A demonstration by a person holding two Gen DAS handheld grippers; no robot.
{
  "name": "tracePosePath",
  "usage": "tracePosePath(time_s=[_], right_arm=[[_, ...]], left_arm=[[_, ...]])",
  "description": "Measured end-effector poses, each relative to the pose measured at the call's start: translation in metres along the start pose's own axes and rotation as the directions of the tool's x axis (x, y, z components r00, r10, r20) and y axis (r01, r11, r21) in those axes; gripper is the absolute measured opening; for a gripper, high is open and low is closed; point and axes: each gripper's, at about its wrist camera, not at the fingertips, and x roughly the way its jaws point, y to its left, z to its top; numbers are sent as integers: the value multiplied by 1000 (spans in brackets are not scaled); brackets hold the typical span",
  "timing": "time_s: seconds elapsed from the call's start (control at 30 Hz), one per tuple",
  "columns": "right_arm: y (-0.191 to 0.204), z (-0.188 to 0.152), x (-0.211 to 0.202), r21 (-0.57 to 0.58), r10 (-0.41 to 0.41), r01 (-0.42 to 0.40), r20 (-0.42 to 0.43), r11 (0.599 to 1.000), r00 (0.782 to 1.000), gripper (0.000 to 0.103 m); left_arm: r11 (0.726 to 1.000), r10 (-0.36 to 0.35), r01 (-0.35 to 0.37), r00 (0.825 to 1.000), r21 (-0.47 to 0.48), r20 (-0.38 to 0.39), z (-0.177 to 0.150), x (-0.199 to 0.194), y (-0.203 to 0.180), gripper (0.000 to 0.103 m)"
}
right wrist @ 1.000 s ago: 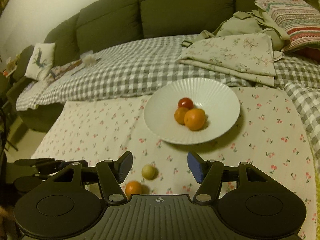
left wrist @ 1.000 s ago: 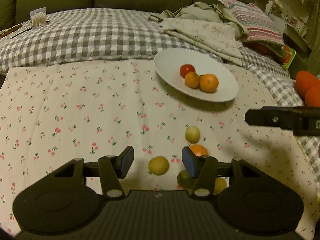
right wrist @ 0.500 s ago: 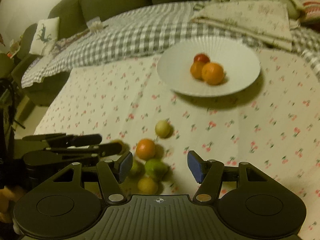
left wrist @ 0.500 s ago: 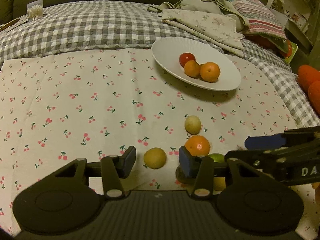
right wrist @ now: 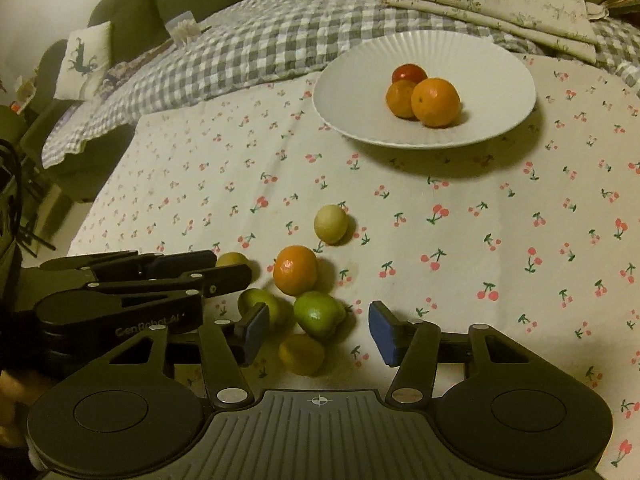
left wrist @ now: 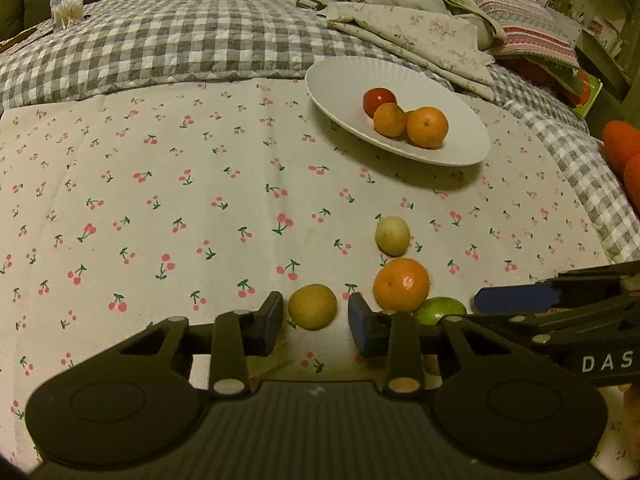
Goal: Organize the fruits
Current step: 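Grasp the yellow lemon with the left tool while the right tool grasps the green lime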
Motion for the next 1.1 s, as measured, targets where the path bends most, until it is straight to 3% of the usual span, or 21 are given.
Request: tracePosePath(time_s=[0.3, 0.4, 1.1], right_arm=[[-1, 0, 11, 12, -2, 2, -4, 1000, 1000, 41], [-1, 0, 18, 16, -1, 1, -3, 1000, 1000, 28], [2, 6, 5, 21, -20, 19, 42, 1000, 999, 29]], left_arm=[[1000, 9, -9, 1000, 5, -1, 1, 4, 1, 26], [1000, 20, -20, 1000, 8, 5, 2, 3, -1, 25], [998, 39, -41, 998, 37, 54, 3, -8, -7, 25]])
